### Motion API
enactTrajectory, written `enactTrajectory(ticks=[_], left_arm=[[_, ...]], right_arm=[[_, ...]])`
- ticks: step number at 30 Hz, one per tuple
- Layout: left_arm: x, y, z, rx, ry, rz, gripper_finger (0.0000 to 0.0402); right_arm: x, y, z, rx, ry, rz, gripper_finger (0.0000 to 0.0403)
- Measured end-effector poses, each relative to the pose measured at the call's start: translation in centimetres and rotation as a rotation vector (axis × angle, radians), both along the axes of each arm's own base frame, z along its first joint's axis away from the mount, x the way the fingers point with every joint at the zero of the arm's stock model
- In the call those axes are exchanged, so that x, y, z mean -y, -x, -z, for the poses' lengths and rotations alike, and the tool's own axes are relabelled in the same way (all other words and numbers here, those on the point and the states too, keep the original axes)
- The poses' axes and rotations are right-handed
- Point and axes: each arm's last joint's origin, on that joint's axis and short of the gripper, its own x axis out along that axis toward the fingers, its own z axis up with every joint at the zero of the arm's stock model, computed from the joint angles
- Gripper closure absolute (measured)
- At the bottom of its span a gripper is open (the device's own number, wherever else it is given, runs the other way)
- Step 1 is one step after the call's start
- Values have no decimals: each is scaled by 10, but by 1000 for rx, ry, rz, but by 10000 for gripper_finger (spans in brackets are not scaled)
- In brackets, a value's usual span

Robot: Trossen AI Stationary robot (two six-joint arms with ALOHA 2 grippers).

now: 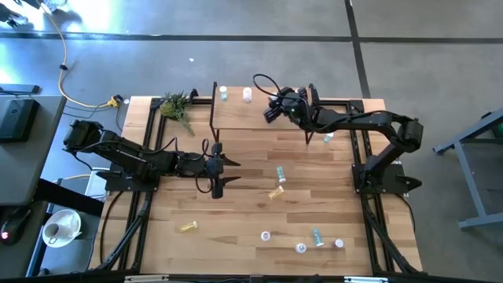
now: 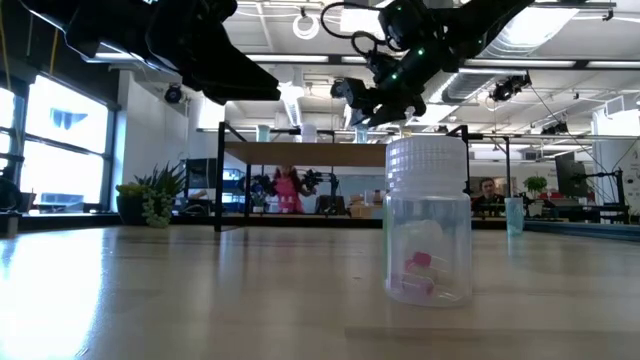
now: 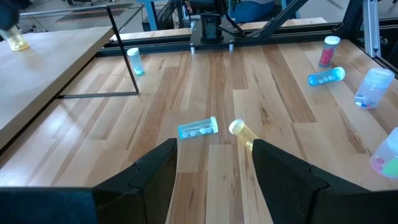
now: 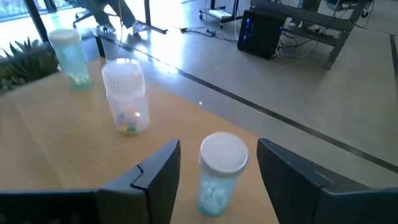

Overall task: Pick and place medicine bottles onto shelf by color
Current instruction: Put the bottom yellow pill bottle on the shelf aligned with the other yellow pill bottle

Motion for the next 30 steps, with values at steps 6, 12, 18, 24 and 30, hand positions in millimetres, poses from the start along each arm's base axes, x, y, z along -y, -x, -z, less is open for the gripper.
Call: enactTrajectory(ticks=[6, 12, 18, 24, 30], left_arm=[[0, 0, 0, -1, 0, 0, 204], [0, 1, 3, -36, -1, 0, 204], [0, 4, 9, -103, 4, -3, 204], [0, 8, 10, -126, 77, -22, 204], [3, 15, 2, -113, 140, -12, 204]], right_arm=[[-3, 7, -14, 37, 14, -3, 199], [-21, 14, -28, 33, 7, -46, 199], [-51, 24, -38, -46, -24, -127, 199], [-86, 33, -40, -119, -84, -217, 199], [-112, 34, -29, -190, -219, -376, 199]])
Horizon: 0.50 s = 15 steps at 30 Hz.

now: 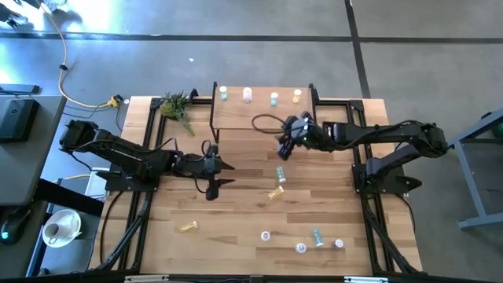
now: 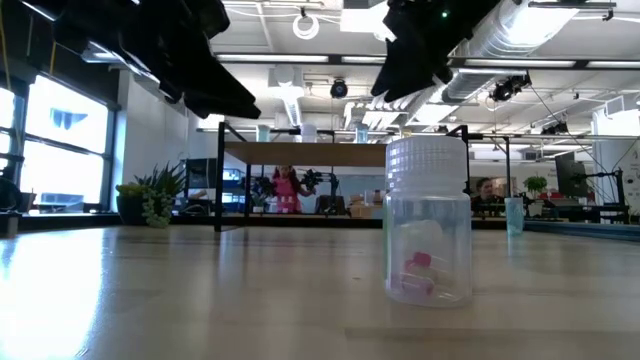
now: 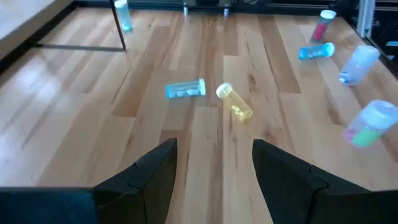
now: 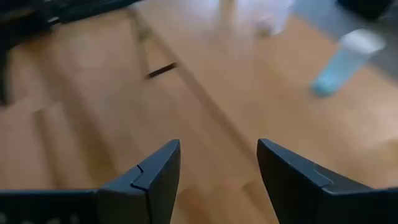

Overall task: Pick and place medicine bottles onto shelf by color
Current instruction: Put the bottom yellow pill bottle on the shelf aligned with the other yellow pill bottle

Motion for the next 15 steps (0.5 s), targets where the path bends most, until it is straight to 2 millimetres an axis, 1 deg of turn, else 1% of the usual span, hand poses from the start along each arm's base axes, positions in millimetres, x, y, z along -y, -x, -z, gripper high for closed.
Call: enactTrajectory(ticks=[3, 8, 11, 15], left_arm=[[3, 6, -6, 11, 23, 2, 204], [8, 17, -15, 21, 83, -3, 204], [12, 24, -18, 3, 128, -10, 204], [18, 33, -13, -76, 196, -29, 204]], right_arm=[[-12, -1, 5, -34, -31, -45, 199], [-31, -7, 10, -39, -38, -108, 199], [-42, -11, 16, -56, -49, -133, 199], [-52, -18, 28, -95, -47, -165, 199]])
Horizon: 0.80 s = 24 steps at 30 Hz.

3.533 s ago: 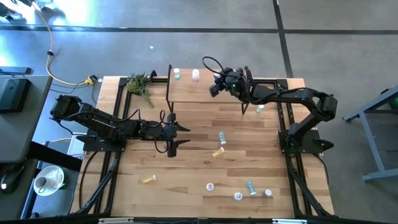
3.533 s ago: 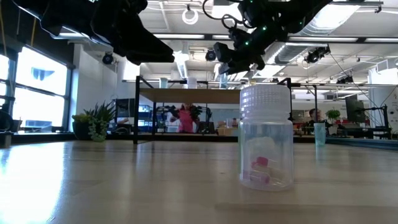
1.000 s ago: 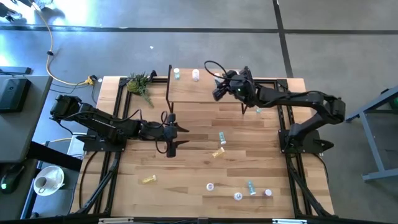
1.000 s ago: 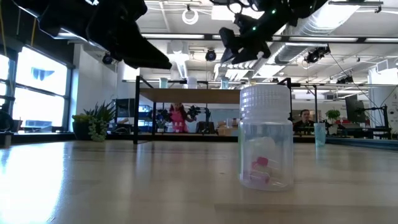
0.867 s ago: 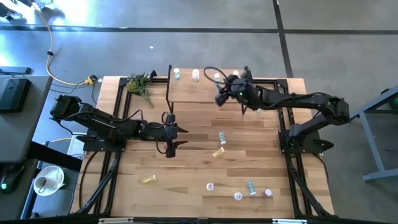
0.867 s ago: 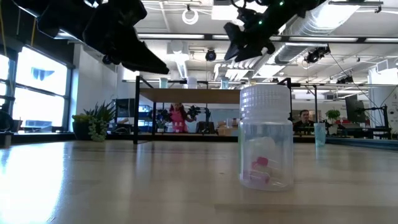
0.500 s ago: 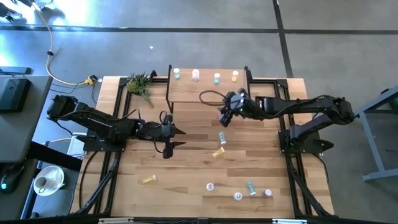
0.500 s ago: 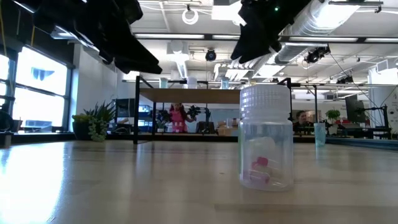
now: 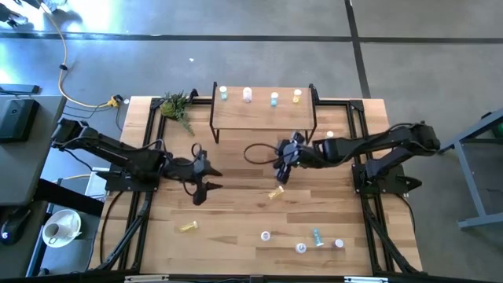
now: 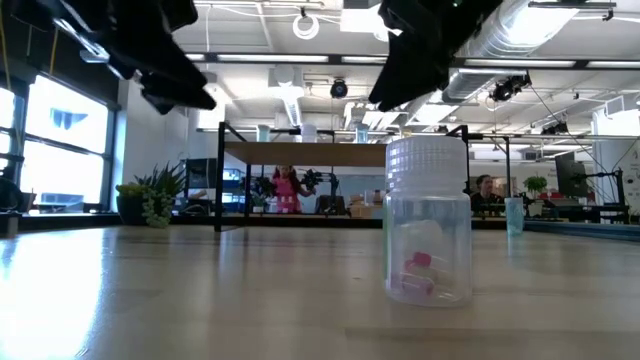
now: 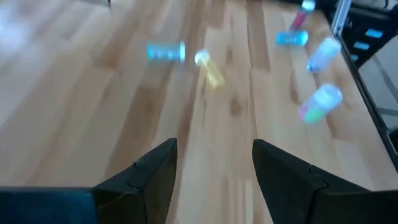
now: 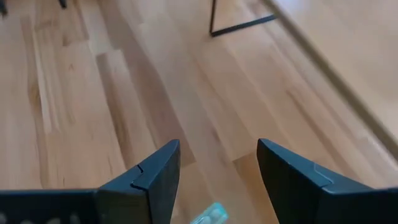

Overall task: Pick and place medicine bottles onto shelf by color
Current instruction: Put the bottom yellow pill bottle on the shelf aligned with the other yellow pill bottle

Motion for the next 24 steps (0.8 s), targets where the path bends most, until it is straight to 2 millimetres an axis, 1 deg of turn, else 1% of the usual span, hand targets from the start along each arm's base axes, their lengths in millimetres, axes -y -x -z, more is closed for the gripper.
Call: enactTrajectory(ticks=[4, 7, 13, 19, 24], left_arm=[[7, 7, 7, -82, 45, -5, 204], [13, 11, 10, -128, 66, -2, 204], [24, 17, 14, -187, 98, 17, 204], [39, 26, 18, -261, 208, 45, 204], [54, 33, 19, -289, 275, 59, 204]], right_arm=[[-7, -7, 12, -35, 2, -18, 199], [-10, -10, 18, -52, -3, -19, 199], [-9, -8, 20, -51, -53, 40, 199], [-9, -8, 20, -50, -52, 43, 199], [-9, -8, 20, -52, -52, 42, 199]])
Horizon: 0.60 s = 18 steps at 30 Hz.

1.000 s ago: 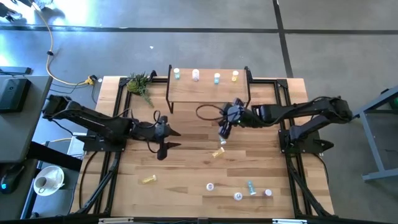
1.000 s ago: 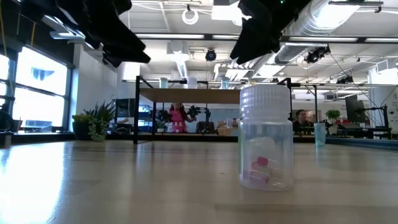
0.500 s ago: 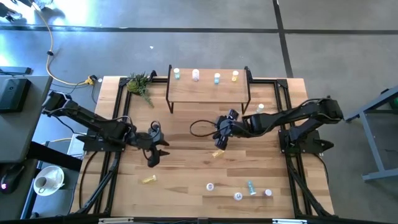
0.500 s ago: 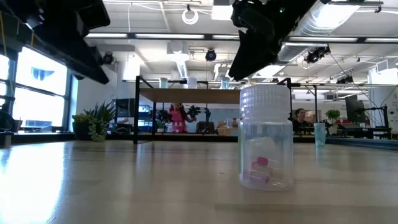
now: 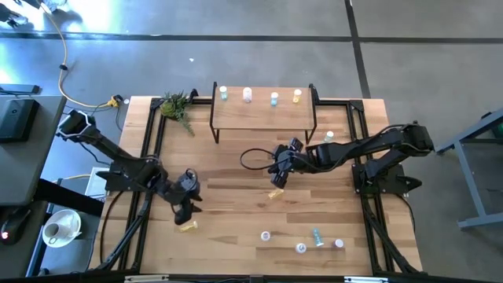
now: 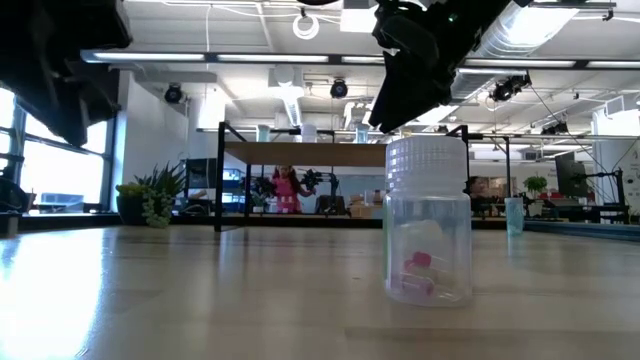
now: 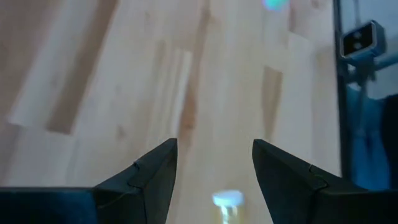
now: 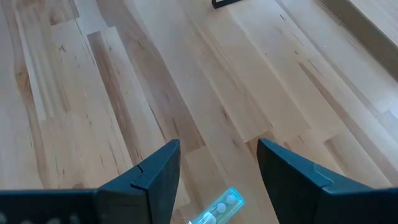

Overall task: Pick and place medicine bottles onto shelf by color
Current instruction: Put the bottom yellow pill bottle on the shelf aligned with the other yellow pill bottle

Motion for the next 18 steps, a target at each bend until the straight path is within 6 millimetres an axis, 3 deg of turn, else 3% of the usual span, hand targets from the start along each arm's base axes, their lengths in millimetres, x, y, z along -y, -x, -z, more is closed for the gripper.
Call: enactTrajectory(ticks=[18], left_arm=[[38, 25, 1, -36, 89, 45, 204]], right_arm=[[0, 0, 0, -1, 0, 0, 199]])
